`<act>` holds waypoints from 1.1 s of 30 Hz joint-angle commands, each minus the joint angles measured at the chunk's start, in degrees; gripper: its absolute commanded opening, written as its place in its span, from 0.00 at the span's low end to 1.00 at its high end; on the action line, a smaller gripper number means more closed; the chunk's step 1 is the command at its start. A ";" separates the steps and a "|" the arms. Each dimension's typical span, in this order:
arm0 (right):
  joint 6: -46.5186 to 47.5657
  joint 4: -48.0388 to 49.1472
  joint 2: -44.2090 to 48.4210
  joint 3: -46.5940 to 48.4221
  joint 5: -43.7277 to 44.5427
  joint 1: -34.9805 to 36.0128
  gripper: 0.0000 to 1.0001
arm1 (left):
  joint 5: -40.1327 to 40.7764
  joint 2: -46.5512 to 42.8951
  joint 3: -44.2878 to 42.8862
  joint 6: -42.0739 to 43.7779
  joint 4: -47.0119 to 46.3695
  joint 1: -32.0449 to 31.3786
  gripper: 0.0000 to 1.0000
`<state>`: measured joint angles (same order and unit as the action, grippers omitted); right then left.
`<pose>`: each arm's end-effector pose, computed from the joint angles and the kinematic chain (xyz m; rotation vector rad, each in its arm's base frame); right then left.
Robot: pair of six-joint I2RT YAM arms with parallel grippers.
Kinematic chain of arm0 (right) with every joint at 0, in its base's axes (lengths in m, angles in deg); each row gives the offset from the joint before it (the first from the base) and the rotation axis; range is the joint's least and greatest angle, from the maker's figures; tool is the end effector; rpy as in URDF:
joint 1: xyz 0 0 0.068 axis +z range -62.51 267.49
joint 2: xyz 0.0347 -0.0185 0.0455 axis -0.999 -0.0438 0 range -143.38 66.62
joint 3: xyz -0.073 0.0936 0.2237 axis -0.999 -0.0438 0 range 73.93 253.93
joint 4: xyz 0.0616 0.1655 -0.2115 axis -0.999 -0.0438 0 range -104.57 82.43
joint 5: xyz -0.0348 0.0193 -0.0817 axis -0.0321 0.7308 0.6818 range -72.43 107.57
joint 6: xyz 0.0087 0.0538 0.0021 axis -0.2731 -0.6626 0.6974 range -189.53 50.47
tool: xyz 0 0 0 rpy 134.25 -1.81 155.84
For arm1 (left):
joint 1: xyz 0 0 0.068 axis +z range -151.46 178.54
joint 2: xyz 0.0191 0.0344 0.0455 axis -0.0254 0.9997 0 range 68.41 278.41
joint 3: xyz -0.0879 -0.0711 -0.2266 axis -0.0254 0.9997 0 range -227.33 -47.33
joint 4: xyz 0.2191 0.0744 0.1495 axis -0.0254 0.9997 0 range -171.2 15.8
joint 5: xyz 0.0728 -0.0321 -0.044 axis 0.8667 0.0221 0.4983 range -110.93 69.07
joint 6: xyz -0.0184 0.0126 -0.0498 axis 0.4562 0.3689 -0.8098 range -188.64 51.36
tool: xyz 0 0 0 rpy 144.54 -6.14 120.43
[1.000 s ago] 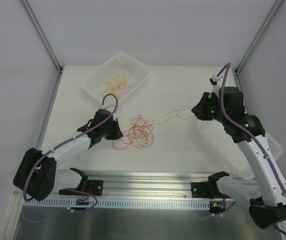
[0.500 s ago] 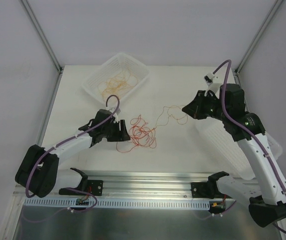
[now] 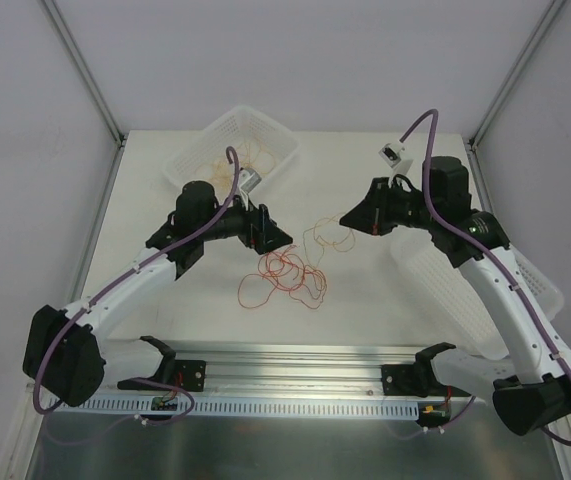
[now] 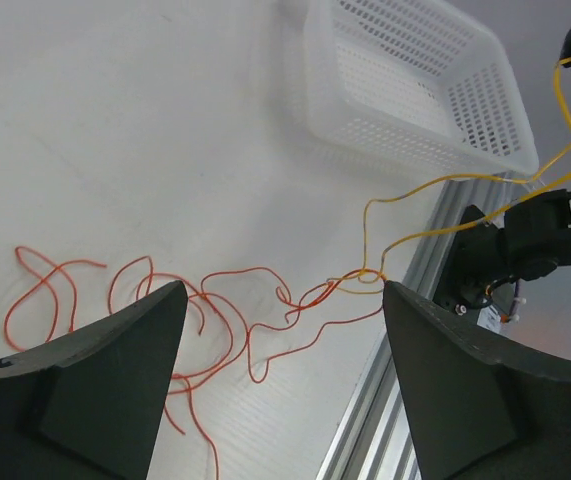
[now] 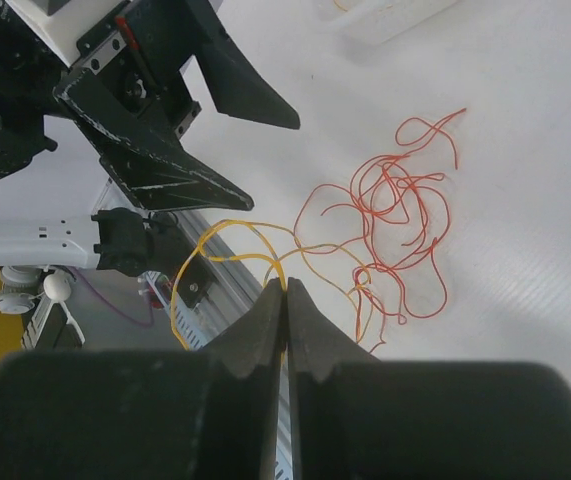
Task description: Untangle the cables
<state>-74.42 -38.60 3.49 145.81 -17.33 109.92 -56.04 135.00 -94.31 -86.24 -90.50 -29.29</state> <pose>0.2267 0.1161 0.3903 -0.7045 1.8665 0.9055 0.2469 -0.1543 0.2879 0.6306 1.7412 -1.0997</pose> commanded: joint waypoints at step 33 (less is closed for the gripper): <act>-1.00 4.30 0.55 -9.47 18.46 2.08 0.65 | 11.37 9.17 -24.47 -2.16 22.30 -6.88 0.00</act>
<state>-74.46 -37.42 1.17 137.59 -2.05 110.82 -50.64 144.25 -115.38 -86.07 -76.47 -36.59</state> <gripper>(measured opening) 0.645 0.008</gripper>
